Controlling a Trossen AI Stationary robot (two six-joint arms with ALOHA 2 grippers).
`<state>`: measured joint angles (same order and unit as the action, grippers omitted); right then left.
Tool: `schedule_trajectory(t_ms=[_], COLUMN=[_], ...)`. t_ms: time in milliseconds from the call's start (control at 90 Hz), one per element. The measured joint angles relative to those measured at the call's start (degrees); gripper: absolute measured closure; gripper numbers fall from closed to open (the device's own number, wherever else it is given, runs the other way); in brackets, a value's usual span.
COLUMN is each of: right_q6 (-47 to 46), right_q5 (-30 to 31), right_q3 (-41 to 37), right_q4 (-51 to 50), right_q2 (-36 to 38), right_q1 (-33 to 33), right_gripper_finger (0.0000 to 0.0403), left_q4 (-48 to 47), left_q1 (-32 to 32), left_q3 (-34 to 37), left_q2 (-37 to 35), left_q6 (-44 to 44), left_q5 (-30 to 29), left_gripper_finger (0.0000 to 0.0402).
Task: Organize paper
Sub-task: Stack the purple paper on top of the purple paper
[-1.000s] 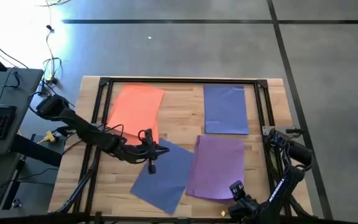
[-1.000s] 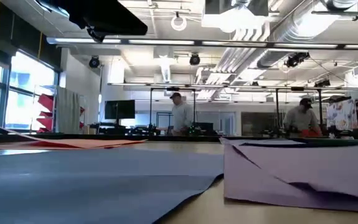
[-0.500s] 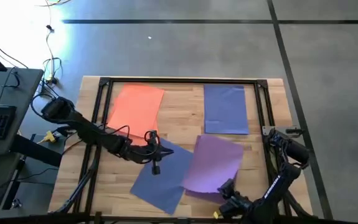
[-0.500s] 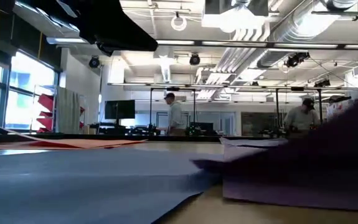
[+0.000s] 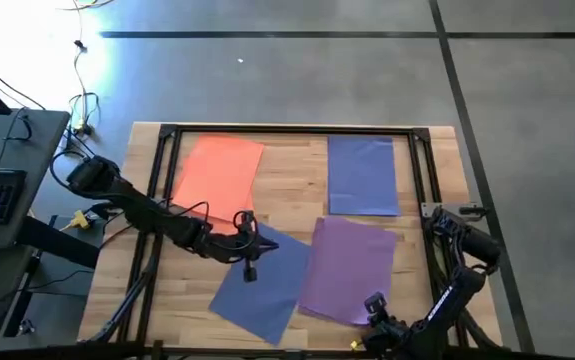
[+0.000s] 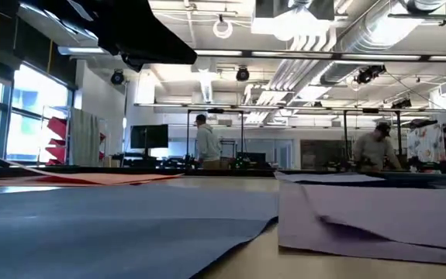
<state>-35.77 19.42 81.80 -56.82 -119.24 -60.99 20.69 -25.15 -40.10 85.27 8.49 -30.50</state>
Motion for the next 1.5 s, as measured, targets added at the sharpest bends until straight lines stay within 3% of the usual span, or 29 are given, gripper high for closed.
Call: schedule_trajectory(t_ms=[89, 156, 378, 467, 522, 578, 656, 833, 1044, 1167, 1233, 1322, 1500], right_q6=[1.43, 2.41, 11.82, 17.83, 24.11, 31.69, 35.21, 20.72, 8.01, 6.12, 6.16, 7.79, 16.22], right_q5=[-1.56, 1.71, 26.59, 37.95, 41.87, 41.16, 33.97, 17.28, 7.33, 2.98, 3.4, 8.78, 28.99], right_q3=[-0.98, -0.8, 6.06, 9.93, 12.16, 13.64, 13.88, 7.55, 2.22, 1.5, 1.48, 2.1, 7.46], right_q4=[2.14, 1.94, -5.04, -3.58, 0.32, 7.15, 10.9, 9.38, 5.36, 5.03, 5.42, 5.16, 4.67], right_q2=[0.02, 0.03, -0.02, 0.0, 0.0, 0.04, 0.15, 0.09, 0.02, -0.02, -0.02, -0.02, -0.02], right_q1=[-0.35, -0.41, 2.45, 4.2, 4.96, 5.41, 5.53, 3.79, 1.32, 1.35, 1.35, 1.41, 4.08], right_gripper_finger=[0.0403, 0.0403, 0.0403, 0.0403, 0.0403, 0.0403, 0.0403, 0.0403, 0.0403, 0.0403, 0.0403, 0.0403, 0.0403], left_q4=[0.19, 0.26, 0.48, 0.67, 1.02, 1.18, 1.16, 1.54, 1.53, 1.62, 1.62, 1.62, 2.03], left_q1=[0.01, 0.0, 0.0, 0.0, 0.0, 0.0, 0.0, 0.0, 0.0, 0.0, 0.0, 0.0, 0.0], left_q3=[0.0, 0.0, -0.01, -0.02, -0.02, -0.02, -0.02, -0.02, -0.02, -0.02, -0.02, -0.02, -0.02], left_q2=[0.0, -0.02, -0.02, -0.02, -0.02, -0.02, -0.02, -0.02, -0.02, -0.02, -0.02, -0.02, -0.04], left_q6=[0.28, 0.28, 0.31, 0.32, 0.31, 0.31, 0.31, -0.04, -0.07, -0.09, -0.11, -0.13, -0.14], left_q5=[-0.01, -0.02, -0.03, -0.12, -0.28, -0.2, -0.22, -0.14, -0.07, -0.07, -0.05, -0.07, -0.07], left_gripper_finger=[0.0402, 0.0402, 0.0402, 0.0402, 0.0402, 0.0402, 0.0402, 0.0402, 0.0402, 0.0402, 0.0402, 0.0402, 0.0402])
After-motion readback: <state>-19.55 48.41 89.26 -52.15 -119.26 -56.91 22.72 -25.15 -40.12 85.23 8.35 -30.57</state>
